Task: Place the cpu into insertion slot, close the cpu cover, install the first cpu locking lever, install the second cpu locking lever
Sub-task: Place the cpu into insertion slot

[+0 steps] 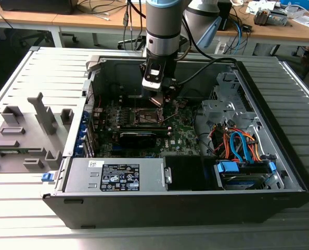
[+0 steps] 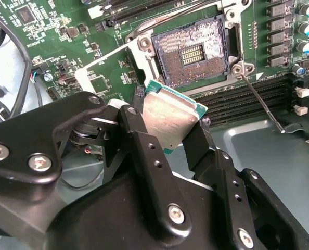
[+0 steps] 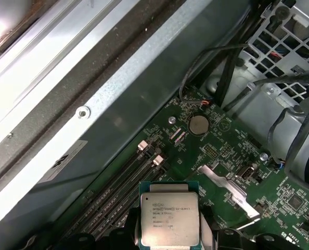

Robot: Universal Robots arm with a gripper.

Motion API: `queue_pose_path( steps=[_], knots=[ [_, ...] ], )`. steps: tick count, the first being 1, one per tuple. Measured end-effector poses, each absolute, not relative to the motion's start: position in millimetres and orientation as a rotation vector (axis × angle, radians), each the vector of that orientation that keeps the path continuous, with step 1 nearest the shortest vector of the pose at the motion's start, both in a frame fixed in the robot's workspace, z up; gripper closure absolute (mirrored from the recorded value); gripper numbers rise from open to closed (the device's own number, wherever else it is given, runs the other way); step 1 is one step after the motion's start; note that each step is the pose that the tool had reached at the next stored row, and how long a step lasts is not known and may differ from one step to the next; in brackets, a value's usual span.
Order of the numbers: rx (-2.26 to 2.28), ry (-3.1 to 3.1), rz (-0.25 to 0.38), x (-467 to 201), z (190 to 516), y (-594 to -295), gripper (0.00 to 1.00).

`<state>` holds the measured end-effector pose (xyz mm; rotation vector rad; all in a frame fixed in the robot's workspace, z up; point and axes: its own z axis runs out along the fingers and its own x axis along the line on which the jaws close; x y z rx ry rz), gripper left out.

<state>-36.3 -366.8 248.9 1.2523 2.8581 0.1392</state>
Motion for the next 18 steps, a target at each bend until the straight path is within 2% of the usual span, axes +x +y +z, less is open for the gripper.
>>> queue_pose_path(
  steps=[18],
  knots=[
    [1.335,2.817,0.137,-36.3,248.9,-366.8,0.46]
  ],
)
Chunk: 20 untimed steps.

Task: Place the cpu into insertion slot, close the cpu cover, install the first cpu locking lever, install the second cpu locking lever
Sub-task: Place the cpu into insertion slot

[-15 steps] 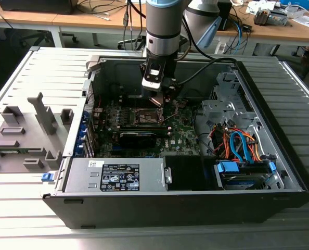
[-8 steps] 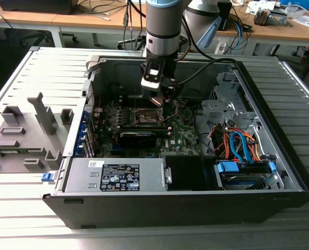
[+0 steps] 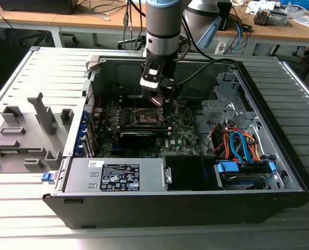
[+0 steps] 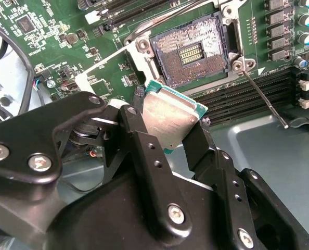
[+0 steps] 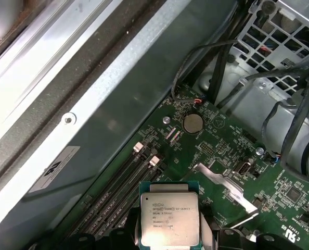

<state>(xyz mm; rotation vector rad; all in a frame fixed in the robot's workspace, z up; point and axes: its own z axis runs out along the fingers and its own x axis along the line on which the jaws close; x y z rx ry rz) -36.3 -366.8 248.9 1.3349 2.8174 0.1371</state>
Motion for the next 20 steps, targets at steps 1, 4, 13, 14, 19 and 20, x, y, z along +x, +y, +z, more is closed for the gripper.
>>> queue_pose_path(
  steps=[1,4,13,14,19,20],
  knots=[
    [1.34,2.815,0.137,-36.4,248.9,-366.8,0.46],
    [1.35,2.81,0.137,-36.4,248.8,-366.8,0.46],
    [1.389,2.789,0.136,-36.4,248.8,-366.8,0.46],
    [1.394,2.786,0.136,-36.3,248.8,-366.8,0.46],
    [1.411,2.777,0.136,-36.3,248.7,-366.8,0.46],
    [1.414,2.775,0.136,-36.3,248.8,-366.8,0.46]
  ],
)
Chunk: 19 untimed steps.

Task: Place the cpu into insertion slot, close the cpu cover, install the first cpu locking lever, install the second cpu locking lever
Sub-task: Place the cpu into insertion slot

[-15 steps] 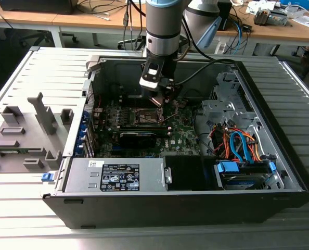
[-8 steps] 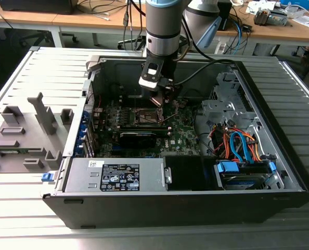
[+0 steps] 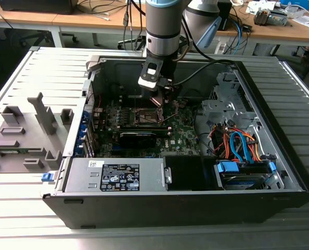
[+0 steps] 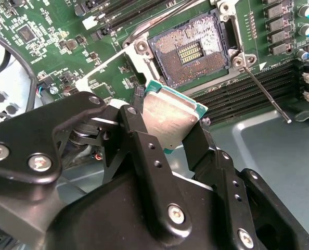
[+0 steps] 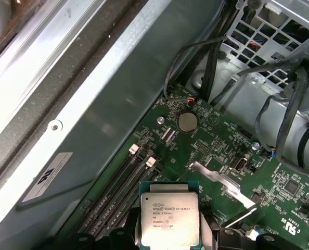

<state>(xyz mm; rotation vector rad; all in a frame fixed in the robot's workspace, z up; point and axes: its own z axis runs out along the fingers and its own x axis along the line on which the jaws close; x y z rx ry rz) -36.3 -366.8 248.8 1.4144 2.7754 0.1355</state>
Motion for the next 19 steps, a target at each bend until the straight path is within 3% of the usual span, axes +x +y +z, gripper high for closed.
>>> queue_pose_path(
  steps=[19],
  knots=[
    [1.535,2.706,0.133,-36.3,248.6,-366.8,0.46]
  ],
)
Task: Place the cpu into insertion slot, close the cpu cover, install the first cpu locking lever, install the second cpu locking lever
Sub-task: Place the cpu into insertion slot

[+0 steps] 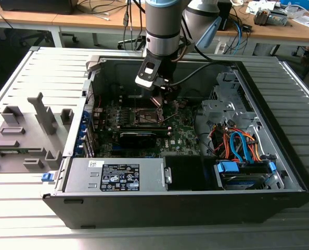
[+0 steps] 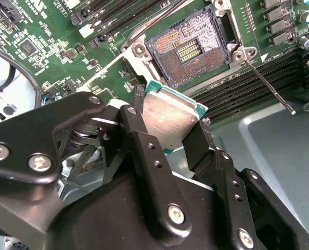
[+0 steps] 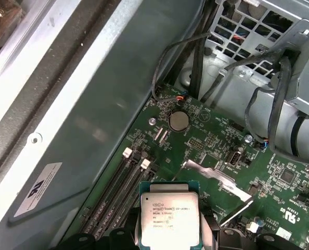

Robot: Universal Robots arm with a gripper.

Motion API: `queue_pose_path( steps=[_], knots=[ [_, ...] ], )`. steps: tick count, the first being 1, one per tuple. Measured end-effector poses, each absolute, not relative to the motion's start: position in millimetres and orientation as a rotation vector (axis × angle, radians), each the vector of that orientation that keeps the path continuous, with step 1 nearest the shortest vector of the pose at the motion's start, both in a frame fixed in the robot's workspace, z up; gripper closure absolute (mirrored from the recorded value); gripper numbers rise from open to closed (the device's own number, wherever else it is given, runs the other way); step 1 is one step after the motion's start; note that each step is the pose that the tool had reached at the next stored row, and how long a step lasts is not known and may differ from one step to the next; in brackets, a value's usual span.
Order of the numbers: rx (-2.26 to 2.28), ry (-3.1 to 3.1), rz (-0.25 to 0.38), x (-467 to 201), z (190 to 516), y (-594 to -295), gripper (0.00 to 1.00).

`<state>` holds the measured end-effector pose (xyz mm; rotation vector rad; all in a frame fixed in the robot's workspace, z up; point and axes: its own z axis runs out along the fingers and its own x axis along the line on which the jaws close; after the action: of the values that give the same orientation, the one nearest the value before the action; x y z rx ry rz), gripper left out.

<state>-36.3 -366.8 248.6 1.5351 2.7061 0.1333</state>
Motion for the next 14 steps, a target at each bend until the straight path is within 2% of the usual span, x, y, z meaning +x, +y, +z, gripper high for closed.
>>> queue_pose_path(
  steps=[14],
  knots=[
    [1.597,2.668,0.132,-36.4,248.5,-366.8,0.46]
  ],
)
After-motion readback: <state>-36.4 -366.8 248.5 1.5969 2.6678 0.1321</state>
